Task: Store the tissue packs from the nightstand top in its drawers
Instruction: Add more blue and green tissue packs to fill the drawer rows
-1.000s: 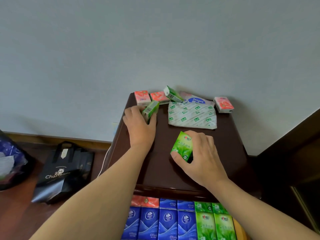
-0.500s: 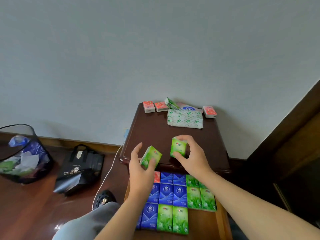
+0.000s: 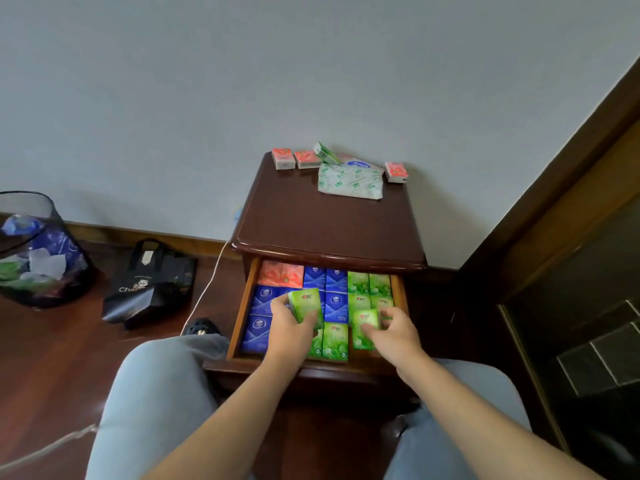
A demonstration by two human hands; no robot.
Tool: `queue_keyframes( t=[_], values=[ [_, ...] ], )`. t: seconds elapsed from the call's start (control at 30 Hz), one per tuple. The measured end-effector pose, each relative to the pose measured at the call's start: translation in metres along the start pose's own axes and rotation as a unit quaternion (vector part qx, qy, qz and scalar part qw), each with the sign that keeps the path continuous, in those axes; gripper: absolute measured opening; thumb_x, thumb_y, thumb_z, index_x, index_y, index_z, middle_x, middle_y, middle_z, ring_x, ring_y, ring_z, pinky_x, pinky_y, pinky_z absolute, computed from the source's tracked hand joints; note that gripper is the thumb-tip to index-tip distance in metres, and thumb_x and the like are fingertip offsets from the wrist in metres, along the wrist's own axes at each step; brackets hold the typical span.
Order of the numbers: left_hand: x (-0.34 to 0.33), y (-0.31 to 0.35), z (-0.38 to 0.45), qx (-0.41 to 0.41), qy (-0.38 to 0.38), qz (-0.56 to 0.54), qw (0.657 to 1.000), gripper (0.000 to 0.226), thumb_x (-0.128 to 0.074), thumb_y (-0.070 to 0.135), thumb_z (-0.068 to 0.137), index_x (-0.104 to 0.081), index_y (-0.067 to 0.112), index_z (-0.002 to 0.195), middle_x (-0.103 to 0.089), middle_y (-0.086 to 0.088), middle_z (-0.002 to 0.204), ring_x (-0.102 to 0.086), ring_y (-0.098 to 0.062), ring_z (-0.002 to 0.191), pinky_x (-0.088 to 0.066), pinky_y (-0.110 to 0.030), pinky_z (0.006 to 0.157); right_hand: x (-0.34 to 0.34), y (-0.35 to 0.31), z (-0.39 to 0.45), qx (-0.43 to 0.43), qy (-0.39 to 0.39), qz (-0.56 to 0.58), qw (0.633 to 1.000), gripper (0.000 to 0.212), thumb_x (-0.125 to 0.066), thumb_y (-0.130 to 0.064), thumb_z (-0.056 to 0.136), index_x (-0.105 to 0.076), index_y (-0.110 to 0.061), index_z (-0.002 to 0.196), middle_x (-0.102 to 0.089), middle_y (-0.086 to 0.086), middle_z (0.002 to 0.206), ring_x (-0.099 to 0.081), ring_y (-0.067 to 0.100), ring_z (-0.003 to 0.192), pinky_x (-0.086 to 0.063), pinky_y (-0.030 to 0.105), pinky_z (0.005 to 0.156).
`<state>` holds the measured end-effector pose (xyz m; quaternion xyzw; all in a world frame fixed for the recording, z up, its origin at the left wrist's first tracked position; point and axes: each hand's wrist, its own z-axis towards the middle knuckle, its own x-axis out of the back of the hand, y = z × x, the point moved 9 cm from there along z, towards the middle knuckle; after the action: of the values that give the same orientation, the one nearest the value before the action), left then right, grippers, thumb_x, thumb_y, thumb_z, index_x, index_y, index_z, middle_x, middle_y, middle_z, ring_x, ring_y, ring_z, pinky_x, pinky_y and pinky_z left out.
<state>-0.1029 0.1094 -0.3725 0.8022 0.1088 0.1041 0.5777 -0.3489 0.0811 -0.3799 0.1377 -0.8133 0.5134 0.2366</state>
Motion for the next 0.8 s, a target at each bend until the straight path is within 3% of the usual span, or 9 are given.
queue_keyframes(
  t=[0.07, 0.1, 0.2, 0.27, 0.37, 0.47, 0.67, 0.8],
  values=[
    [0.003, -0.002, -0.004, -0.034, -0.011, 0.053, 0.998, 0.063, -0.07, 0.009, 0.096, -0.031, 0.032, 0.141, -0.061, 0.001, 0.092, -0.066, -0.001, 0.07, -0.063, -0.039, 0.074, -0.013, 0.014, 0.0, -0.035, -0.039, -0.02, 0.998, 0.024, -0.084, -0.019, 0.086, -0.067, -0.025, 0.101, -0.075, -0.001, 0.107, -0.072, 0.022, 0.099, -0.062, 0.046, 0.091],
    [0.004, 0.0, -0.007, -0.055, -0.018, 0.07, 0.996, 0.067, -0.07, 0.009, 0.095, -0.031, 0.04, 0.142, -0.058, 0.005, 0.094, -0.064, -0.002, 0.068, -0.063, -0.035, 0.068, -0.018, 0.019, 0.0, -0.038, -0.044, -0.043, 0.997, 0.019, -0.083, -0.019, 0.086, -0.07, -0.024, 0.099, -0.077, -0.001, 0.107, -0.072, 0.021, 0.099, -0.06, 0.04, 0.091],
    [0.0, 0.008, -0.009, -0.088, -0.045, 0.065, 0.993, 0.056, -0.068, 0.008, 0.097, -0.047, 0.05, 0.128, -0.053, 0.011, 0.124, -0.07, -0.016, 0.094, -0.065, -0.033, 0.065, -0.019, 0.024, 0.001, -0.045, -0.025, -0.083, 0.995, 0.014, -0.079, -0.024, 0.088, -0.076, -0.022, 0.102, -0.076, -0.002, 0.104, -0.069, 0.02, 0.098, -0.054, 0.029, 0.081],
    [-0.001, 0.01, -0.009, -0.098, -0.049, 0.071, 0.991, 0.051, -0.069, 0.008, 0.096, -0.051, 0.048, 0.122, -0.058, 0.007, 0.126, -0.07, -0.021, 0.103, -0.065, -0.038, 0.072, -0.02, 0.027, 0.004, -0.063, -0.033, -0.084, 0.994, 0.009, -0.077, -0.025, 0.089, -0.078, -0.019, 0.096, -0.077, -0.001, 0.1, -0.07, 0.022, 0.097, -0.058, 0.032, 0.084],
    [0.002, 0.01, -0.009, -0.118, -0.045, 0.082, 0.989, 0.052, -0.074, 0.012, 0.093, -0.051, 0.047, 0.123, -0.065, 0.01, 0.117, -0.07, -0.015, 0.101, -0.063, -0.037, 0.082, -0.021, 0.033, 0.01, -0.084, -0.049, -0.055, 0.994, 0.009, -0.076, -0.023, 0.088, -0.078, -0.017, 0.094, -0.077, 0.002, 0.099, -0.071, 0.024, 0.098, -0.061, 0.042, 0.092],
    [0.003, 0.01, -0.01, -0.129, -0.04, 0.09, 0.987, 0.054, -0.08, 0.016, 0.089, -0.052, 0.049, 0.121, -0.067, 0.015, 0.112, -0.068, 0.001, 0.098, -0.061, -0.023, 0.077, -0.019, 0.037, 0.017, -0.082, -0.048, -0.06, 0.994, 0.012, -0.073, -0.022, 0.089, -0.077, -0.015, 0.098, -0.076, 0.005, 0.103, -0.069, 0.027, 0.103, -0.062, 0.044, 0.091],
    [-0.002, 0.006, -0.01, -0.104, -0.063, 0.029, 0.992, 0.041, -0.078, 0.02, 0.092, -0.058, 0.046, 0.116, -0.07, 0.01, 0.103, -0.075, -0.009, 0.091, -0.066, -0.037, 0.067, -0.019, 0.047, 0.027, -0.083, -0.03, -0.171, 0.981, 0.026, -0.064, -0.021, 0.093, -0.071, -0.01, 0.116, -0.069, 0.015, 0.125, -0.058, 0.037, 0.128, -0.054, 0.047, 0.104],
    [-0.001, 0.005, -0.012, -0.099, -0.065, 0.011, 0.993, 0.032, -0.074, 0.026, 0.095, -0.059, 0.046, 0.116, -0.069, 0.02, 0.098, -0.076, -0.011, 0.089, -0.066, -0.038, 0.065, -0.023, 0.052, 0.032, -0.08, -0.013, -0.159, 0.984, 0.021, -0.069, -0.026, 0.094, -0.075, -0.011, 0.109, -0.071, 0.014, 0.121, -0.061, 0.038, 0.124, -0.058, 0.051, 0.098]
  ],
)
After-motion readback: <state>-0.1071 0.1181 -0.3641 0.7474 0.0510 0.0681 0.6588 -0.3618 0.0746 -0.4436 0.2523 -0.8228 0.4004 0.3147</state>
